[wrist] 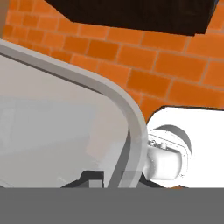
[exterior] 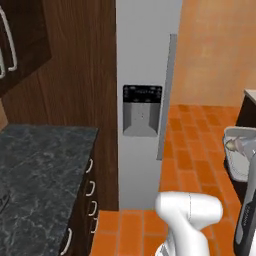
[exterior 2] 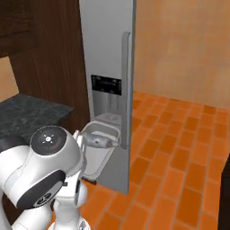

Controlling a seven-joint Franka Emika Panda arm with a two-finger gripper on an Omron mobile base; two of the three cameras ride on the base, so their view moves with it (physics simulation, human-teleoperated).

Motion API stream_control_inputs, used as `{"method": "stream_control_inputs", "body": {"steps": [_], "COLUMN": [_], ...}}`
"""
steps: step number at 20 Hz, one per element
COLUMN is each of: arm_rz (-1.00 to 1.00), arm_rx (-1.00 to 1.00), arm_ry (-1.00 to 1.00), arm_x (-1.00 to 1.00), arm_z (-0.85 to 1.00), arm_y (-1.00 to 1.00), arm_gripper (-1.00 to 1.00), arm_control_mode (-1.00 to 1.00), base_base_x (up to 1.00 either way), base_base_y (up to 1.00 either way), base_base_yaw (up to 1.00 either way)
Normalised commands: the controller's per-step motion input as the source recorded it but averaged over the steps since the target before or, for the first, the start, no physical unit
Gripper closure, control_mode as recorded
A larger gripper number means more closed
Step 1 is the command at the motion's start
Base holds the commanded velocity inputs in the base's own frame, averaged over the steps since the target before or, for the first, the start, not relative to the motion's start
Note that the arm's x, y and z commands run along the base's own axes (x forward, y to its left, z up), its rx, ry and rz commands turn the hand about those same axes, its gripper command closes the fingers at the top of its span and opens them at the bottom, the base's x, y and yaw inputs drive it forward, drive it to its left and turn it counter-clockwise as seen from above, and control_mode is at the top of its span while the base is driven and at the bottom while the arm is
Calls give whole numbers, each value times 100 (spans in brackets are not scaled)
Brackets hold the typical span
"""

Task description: Take the meat container that has the fish and place it on the second highest rack of the freezer. Then take the vegetable container that has the cucumber and corn and place it on the highest rack of the freezer.

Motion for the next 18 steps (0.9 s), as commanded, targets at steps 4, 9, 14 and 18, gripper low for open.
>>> {"method": "stream_control_inputs", "body": {"steps": [4,9,14,18], "arm_rz": [0,0,0,0], "arm_rx": [0,0,0,0], "arm_ry": [0,0,0,0], "arm_x": [0,0,0,0], "arm_z": [0,0,0,0], "arm_y": [0,0,0,0], "arm_gripper": [100,100,100,100], "arm_control_mode": [100,100,100,100], "base_base_x": [71,65,34,66], "base_base_y": [-69,-96,-98,-64], "base_base_yaw": [-5,0,3,7]}}
